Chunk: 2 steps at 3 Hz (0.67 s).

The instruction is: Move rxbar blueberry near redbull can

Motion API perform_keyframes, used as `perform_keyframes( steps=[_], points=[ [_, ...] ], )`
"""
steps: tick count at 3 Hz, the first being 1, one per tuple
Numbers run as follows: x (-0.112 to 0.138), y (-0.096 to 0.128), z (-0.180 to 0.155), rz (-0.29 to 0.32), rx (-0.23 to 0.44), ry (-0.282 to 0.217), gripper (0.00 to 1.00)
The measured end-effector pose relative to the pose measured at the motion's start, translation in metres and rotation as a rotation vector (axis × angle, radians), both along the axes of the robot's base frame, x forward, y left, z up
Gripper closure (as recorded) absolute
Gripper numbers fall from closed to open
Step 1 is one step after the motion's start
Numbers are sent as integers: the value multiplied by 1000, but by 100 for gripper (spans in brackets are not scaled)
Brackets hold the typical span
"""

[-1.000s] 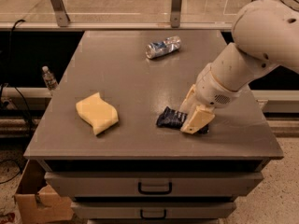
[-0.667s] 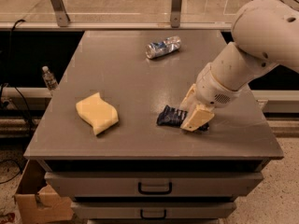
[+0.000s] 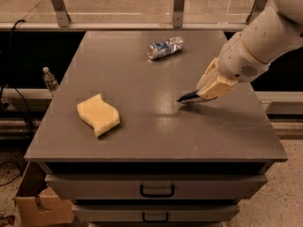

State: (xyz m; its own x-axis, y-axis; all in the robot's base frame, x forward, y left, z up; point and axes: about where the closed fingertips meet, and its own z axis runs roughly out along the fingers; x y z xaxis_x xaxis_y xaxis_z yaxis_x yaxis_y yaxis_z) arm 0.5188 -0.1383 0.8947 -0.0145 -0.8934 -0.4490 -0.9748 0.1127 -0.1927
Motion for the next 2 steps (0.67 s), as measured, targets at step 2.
perform_keyframes(
  steps=[2],
  points=[
    [27, 1, 8, 32, 2, -74, 100]
  ],
)
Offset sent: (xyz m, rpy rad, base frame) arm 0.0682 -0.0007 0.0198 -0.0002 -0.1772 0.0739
